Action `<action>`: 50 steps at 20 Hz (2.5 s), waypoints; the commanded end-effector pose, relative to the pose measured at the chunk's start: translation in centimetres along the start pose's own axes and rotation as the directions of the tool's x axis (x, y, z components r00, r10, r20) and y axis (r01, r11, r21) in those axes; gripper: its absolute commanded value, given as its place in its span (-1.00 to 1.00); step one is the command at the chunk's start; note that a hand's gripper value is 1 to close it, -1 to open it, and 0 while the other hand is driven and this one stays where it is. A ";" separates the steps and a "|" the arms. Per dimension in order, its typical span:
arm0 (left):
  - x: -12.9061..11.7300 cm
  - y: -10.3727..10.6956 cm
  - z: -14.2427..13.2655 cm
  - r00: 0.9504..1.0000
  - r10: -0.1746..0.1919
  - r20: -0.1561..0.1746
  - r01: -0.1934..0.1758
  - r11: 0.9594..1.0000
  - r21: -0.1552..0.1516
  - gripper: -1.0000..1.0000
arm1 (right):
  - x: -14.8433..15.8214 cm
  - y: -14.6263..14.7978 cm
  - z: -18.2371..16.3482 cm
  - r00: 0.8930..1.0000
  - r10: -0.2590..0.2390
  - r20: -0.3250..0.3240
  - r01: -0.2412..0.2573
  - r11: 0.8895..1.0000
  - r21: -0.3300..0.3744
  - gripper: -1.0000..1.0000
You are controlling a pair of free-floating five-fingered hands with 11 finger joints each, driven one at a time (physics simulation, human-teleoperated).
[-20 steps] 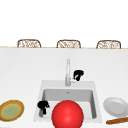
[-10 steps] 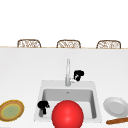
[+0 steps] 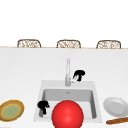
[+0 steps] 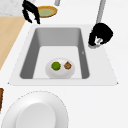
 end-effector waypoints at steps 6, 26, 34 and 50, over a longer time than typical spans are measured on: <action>0.0 0.0 0.0 1.000 0.000 0.000 0.000 1.000 0.000 0.00 | -0.6 -3.7 2.2 0.997 0.037 -0.063 -0.035 0.999 0.033 -1.00; 0.0 0.0 0.0 1.000 0.000 0.000 0.000 1.000 0.000 0.00 | 0.1 -2.4 11.3 0.974 0.050 -0.223 -0.048 0.999 0.014 -1.00; 0.0 0.0 0.0 1.000 0.000 0.000 0.000 1.000 0.000 0.00 | 2.3 0.1 16.1 0.964 0.094 -0.250 -0.084 0.995 0.051 -1.00; 0.0 0.0 0.0 1.000 0.000 0.000 0.000 1.000 0.000 0.00 | 7.9 4.8 25.7 0.961 0.092 -0.262 -0.048 0.984 0.172 -1.00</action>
